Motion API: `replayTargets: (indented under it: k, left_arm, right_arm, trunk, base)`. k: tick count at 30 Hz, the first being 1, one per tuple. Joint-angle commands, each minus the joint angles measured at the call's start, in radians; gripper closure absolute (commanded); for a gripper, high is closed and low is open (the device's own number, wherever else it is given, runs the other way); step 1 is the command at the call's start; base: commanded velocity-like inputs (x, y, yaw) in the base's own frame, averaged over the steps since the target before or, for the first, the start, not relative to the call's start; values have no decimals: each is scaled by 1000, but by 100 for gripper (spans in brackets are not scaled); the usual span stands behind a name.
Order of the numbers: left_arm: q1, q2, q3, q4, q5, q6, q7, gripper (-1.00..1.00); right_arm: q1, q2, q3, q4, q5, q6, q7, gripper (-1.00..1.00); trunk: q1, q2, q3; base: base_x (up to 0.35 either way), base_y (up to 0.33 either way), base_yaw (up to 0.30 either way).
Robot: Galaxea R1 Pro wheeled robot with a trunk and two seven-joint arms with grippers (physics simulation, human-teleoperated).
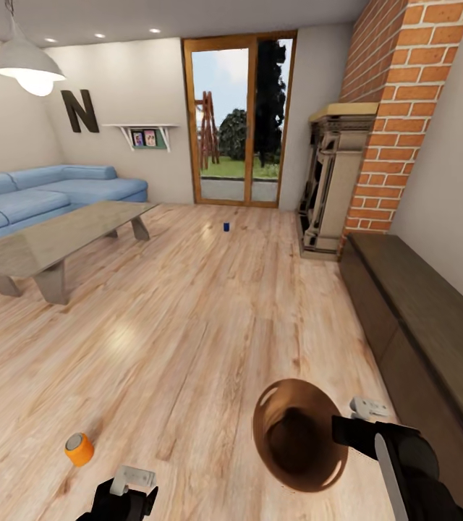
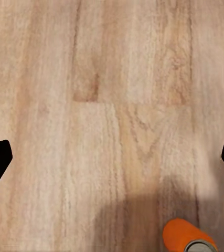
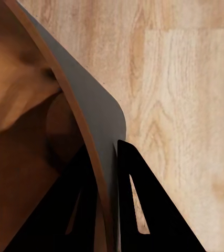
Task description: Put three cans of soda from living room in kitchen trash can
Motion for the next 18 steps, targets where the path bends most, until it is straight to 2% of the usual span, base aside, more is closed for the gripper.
replayTargets:
  k: [1, 5, 18]
  left_arm:
    - [0, 0, 0, 0, 0, 0, 0, -100]
    - [0, 0, 1, 0, -1, -6, -1, -100]
    - [0, 0, 2, 0, -4, -9, -3, -100]
  right_arm:
    - [0, 0, 0, 0, -20, 1, 4, 100]
    - [0, 0, 0, 0, -20, 1, 4, 100]
    - [0, 0, 1, 0, -20, 1, 4, 100]
  trunk:
    - [0, 0, 0]
    - [0, 0, 0]
    - [0, 0, 0]
  base:
    - [234, -236, 0]
    - [102, -98, 0]
    - [6, -6, 0]
